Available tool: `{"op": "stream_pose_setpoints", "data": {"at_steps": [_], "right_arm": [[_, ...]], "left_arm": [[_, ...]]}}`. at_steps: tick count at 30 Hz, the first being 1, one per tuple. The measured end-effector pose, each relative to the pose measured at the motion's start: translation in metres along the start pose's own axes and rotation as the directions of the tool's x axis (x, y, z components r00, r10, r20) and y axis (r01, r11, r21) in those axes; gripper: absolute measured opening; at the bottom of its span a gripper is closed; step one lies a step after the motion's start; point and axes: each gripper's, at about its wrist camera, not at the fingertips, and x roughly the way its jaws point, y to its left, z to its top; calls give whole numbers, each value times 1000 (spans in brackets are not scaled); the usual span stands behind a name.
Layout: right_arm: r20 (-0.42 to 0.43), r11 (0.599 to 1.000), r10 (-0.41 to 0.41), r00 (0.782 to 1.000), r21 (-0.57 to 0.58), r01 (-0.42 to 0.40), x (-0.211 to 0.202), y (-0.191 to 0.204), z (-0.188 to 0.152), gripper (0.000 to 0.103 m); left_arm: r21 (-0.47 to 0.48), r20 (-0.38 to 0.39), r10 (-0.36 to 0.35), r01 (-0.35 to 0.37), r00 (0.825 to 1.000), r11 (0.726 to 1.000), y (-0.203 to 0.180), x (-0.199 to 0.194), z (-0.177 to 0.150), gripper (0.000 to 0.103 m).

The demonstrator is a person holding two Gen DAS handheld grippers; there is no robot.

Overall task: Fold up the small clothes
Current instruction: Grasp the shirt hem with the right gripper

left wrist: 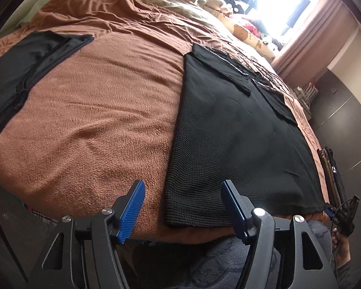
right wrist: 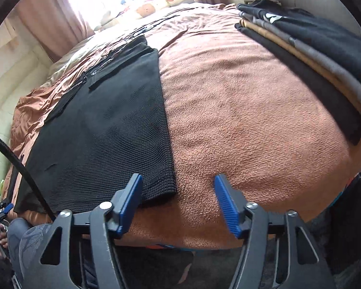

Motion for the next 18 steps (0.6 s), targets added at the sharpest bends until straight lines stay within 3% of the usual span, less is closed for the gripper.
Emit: {"op": "stream_pose_setpoints", "data": {"at_steps": [4,12,15,18], "right_arm": [[3,992,102,995,74,-101,5,-7,-1,46],[32,930,273,961,249,-272,20,-29,-13,46],[40,926,278,960,253,-279,26,-34,-14,44],[33,924,267,963,276,-265,29,-39,-11,34]], "left_arm": [[-23,-28,-18,18,999,1000,0,6,-3,62],[-137,-55,-79,71,995,988,11,8,-7,62],[-171,-59,-95,84,994,982,14,9,-11,62],[-213,-57,-109,94,992,972,17,9,-12,61]]}}
